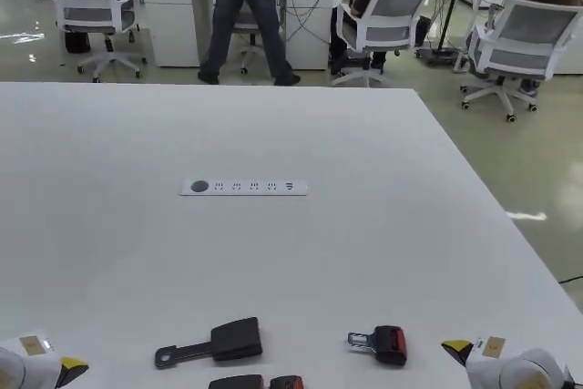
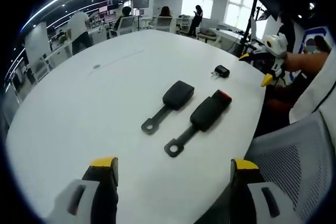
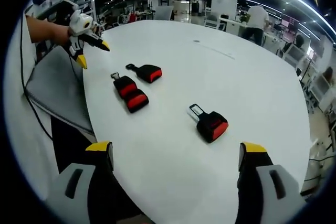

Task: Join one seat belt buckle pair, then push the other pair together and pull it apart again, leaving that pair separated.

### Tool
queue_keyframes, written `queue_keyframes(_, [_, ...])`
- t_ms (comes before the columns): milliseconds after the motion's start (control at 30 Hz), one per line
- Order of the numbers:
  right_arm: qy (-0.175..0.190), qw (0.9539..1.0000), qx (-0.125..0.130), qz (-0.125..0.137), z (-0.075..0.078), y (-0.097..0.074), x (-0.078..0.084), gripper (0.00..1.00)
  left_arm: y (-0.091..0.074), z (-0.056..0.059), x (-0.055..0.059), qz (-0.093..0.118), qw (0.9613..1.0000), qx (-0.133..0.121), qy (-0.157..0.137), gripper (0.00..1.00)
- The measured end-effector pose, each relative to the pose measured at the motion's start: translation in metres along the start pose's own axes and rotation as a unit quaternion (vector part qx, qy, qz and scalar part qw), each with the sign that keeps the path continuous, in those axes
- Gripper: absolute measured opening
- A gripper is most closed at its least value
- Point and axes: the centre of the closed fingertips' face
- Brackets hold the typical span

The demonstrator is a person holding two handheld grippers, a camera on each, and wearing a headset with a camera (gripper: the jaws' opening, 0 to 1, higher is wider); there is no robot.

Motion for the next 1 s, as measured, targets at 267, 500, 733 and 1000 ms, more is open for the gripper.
queue_keyframes(267, [0.009,0.9999,0.007,0.0,-0.0015,0.0006,0.0016,0.99,0.0008,0.0001,-0.0007,0.008,0.9999,-0.005,-0.011,0.99])
queue_keyframes(500, [0.022,0.9996,0.014,0.008,0.001,0.0031,0.0007,0.99,0.0026,-0.0004,-0.0022,0.011,0.9997,-0.008,-0.02,1.0])
queue_keyframes(733, [0.028,0.9992,0.023,0.014,0.0026,0.0028,-0.0016,0.99,0.0042,0.0011,-0.0044,0.015,0.9995,-0.009,-0.025,1.0])
queue_keyframes(1000, [0.036,0.9989,0.026,0.016,-0.0015,0.0034,-0.0026,0.99,0.005,0.0006,-0.0033,0.014,0.999,-0.013,-0.039,1.0])
Point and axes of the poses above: the centre of the closed fingertips' face, and the gripper's own axes: y roughly forward along the fingers, z roughly to its right, x roughly out of its underside, and after that the axes turned 10 degrees about z, right-handed
